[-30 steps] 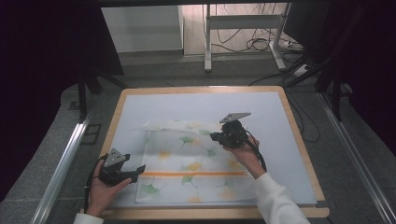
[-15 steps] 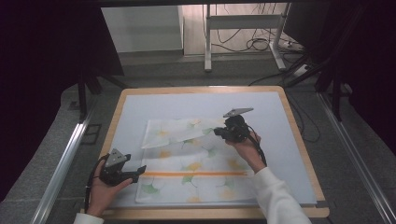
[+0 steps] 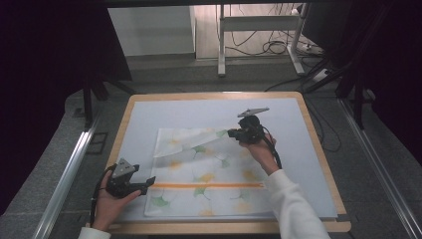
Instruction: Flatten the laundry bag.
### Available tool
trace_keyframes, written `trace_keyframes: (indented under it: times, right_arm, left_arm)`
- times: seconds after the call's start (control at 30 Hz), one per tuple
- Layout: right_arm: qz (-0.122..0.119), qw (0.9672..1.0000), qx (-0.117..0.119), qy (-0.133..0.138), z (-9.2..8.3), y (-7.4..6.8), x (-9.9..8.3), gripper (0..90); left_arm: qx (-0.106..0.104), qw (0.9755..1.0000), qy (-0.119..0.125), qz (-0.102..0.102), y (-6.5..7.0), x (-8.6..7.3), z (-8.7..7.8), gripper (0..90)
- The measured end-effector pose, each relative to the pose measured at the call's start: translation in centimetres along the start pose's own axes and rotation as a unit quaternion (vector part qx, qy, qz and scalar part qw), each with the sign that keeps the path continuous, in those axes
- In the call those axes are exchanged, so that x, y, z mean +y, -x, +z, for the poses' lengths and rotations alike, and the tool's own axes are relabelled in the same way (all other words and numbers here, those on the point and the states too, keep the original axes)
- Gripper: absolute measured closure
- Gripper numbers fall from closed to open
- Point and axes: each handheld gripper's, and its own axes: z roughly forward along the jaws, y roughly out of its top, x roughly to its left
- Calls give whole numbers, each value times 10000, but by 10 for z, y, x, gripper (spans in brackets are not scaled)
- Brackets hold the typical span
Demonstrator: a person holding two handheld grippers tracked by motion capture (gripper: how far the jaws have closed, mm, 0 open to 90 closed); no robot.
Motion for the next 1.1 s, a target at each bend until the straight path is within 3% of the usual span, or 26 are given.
trace_keyframes:
  times: [0.3,0.93,1.0,1.03,1.07,1.1]
  right_arm:
    - [403,9989,-230,37,7,21,8,886]
    - [839,9943,-627,-170,34,61,29,865]
    - [805,9939,-721,-197,36,63,31,764]
    - [683,9928,-959,-200,36,64,34,597]
    - [594,9915,-1148,-164,33,64,36,553]
    - [594,9915,-1148,-164,33,64,36,553]
  left_arm:
    - [-11,10000,4,14,1,0,0,223]
    - [-16,10000,-8,21,0,0,0,223]
    - [-14,10000,-5,24,-1,0,0,223]
    - [-13,10000,-8,26,-1,0,0,223]
    - [-14,10000,-11,29,-1,0,0,223]
    - [-15,10000,-12,28,-1,0,0,223]
